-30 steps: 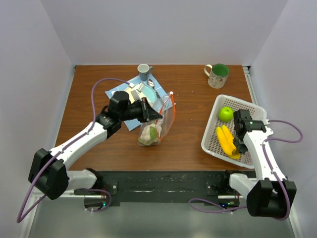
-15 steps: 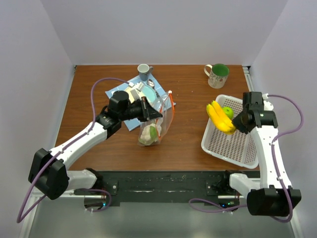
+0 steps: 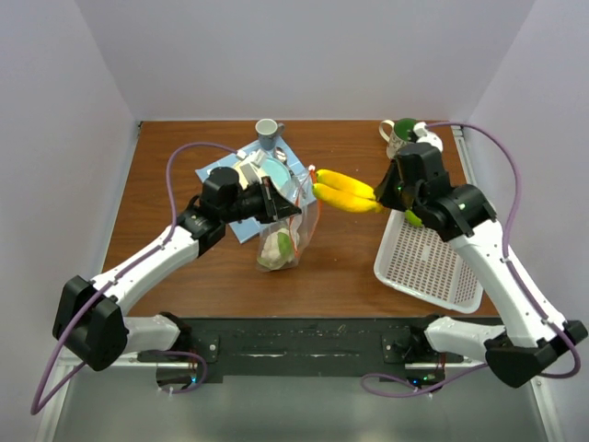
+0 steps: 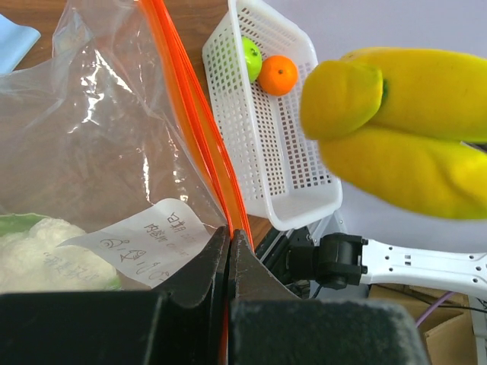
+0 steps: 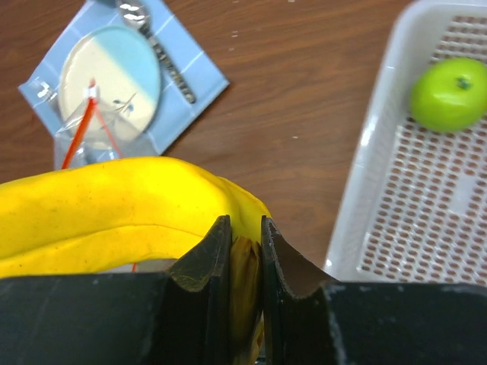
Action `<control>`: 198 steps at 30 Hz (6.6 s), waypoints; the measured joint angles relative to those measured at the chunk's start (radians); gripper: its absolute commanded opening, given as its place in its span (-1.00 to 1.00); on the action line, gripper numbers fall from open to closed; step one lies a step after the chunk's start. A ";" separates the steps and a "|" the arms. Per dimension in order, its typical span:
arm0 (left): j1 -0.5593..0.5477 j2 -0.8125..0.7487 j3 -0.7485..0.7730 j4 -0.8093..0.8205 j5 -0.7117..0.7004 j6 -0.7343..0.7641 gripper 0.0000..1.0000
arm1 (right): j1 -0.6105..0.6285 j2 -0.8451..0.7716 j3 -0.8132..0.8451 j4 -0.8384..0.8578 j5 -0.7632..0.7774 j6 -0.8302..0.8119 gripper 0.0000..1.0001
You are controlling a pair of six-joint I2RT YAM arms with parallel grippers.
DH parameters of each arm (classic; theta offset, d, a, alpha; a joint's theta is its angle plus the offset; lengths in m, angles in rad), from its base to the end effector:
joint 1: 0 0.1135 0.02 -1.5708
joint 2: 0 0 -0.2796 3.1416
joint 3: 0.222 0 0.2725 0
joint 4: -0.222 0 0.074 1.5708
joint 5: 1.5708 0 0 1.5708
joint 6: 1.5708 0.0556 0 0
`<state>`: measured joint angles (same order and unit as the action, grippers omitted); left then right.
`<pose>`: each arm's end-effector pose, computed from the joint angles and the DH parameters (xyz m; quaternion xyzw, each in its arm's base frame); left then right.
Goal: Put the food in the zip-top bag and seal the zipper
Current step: Pick up the fake fruit from the bin, then place the fake fruit in the zipper food storage bag, then adjust the zipper food storage bag at the center of the board.
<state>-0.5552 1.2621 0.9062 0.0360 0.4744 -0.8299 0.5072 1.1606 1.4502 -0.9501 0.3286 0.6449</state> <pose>0.2605 -0.1915 0.3047 0.0284 0.7994 -0.5100 0.3163 0.2238 0.1039 0.4256 0.1327 0.8791 0.1130 0.4437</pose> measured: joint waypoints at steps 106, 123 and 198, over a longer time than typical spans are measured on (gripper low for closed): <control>-0.127 -0.032 0.050 0.010 -0.132 -0.105 -1.00 | 0.692 0.317 0.090 0.250 0.754 -0.324 0.00; -0.128 -0.064 0.029 0.029 -0.142 -0.121 -1.00 | 0.191 -0.079 -0.245 0.326 0.187 -0.056 0.04; -0.128 -0.065 0.031 0.020 -0.107 -0.121 -1.00 | -0.003 0.010 -0.923 1.413 -0.416 0.060 -0.25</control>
<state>-0.6834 1.1969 0.9367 0.0559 0.3676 -0.9504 0.5041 1.1706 0.5270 0.4625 -0.0872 0.7044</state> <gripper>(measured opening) 0.019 0.512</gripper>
